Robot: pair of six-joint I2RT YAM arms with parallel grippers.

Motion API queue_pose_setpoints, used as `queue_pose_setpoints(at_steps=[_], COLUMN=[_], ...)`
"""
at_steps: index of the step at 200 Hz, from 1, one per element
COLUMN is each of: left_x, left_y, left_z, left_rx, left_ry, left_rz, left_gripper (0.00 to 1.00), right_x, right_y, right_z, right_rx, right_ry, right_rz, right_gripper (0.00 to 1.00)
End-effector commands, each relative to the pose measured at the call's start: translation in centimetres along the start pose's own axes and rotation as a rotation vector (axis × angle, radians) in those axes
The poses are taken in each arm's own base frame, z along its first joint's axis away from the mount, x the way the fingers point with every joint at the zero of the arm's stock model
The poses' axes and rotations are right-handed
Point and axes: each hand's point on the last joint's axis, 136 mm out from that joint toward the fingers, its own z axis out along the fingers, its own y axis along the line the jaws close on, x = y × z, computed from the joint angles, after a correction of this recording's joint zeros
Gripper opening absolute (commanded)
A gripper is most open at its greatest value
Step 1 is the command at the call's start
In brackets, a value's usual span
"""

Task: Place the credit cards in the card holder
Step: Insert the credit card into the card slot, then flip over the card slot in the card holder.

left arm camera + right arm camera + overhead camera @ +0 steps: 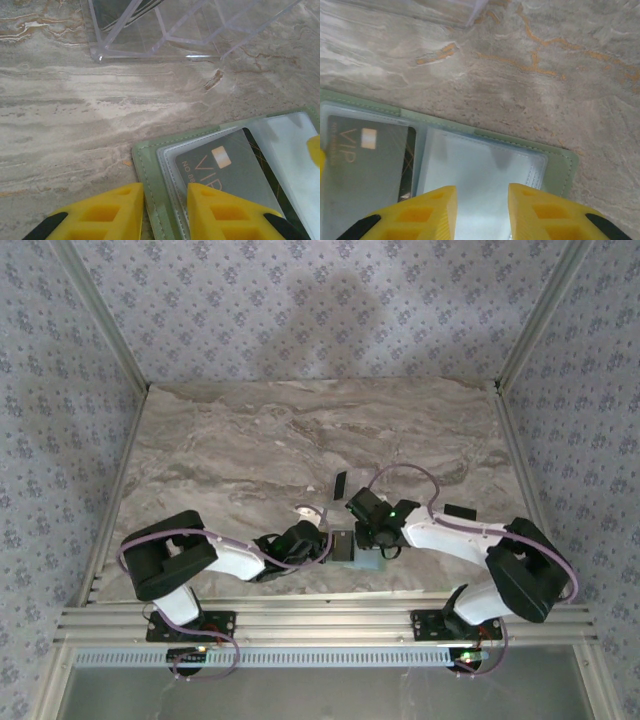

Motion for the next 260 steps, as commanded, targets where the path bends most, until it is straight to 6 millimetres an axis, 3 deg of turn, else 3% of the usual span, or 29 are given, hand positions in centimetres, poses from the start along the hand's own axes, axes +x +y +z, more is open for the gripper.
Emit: queue_pose_setpoints(at_steps=[1,61,124,136,234,260], left_x=[8.3,8.2,8.2,8.3,8.5,8.3], left_y=[3.3,3.4,3.4,3.4,3.2,3.4], left_z=[-1.0,-1.0,-1.1,-1.0,-0.8,-0.9], left_rx=[-0.059,-0.051,-0.045,-0.041,-0.032,-0.036], left_ry=[0.308,0.308,0.308,0.312,0.318,0.311], left_rz=[0.032,0.023,0.017,0.02,0.014,0.003], left_gripper=[0.29,0.29,0.29,0.29,0.29,0.29], right_x=[0.5,1.3,1.4,1.2,-0.8,-1.1], right_y=[-0.8,-1.3,-0.9,-0.2,7.4,9.7], right_z=[0.7,1.4,1.8,1.5,0.3,0.0], right_rx=[0.039,0.057,0.024,-0.017,-0.31,-0.359], right_ry=[0.001,0.015,0.01,-0.002,-0.006,-0.009], right_rz=[-0.002,0.007,0.008,0.006,-0.064,-0.105], right_gripper=[0.34,0.25,0.04,0.0,0.0,0.15])
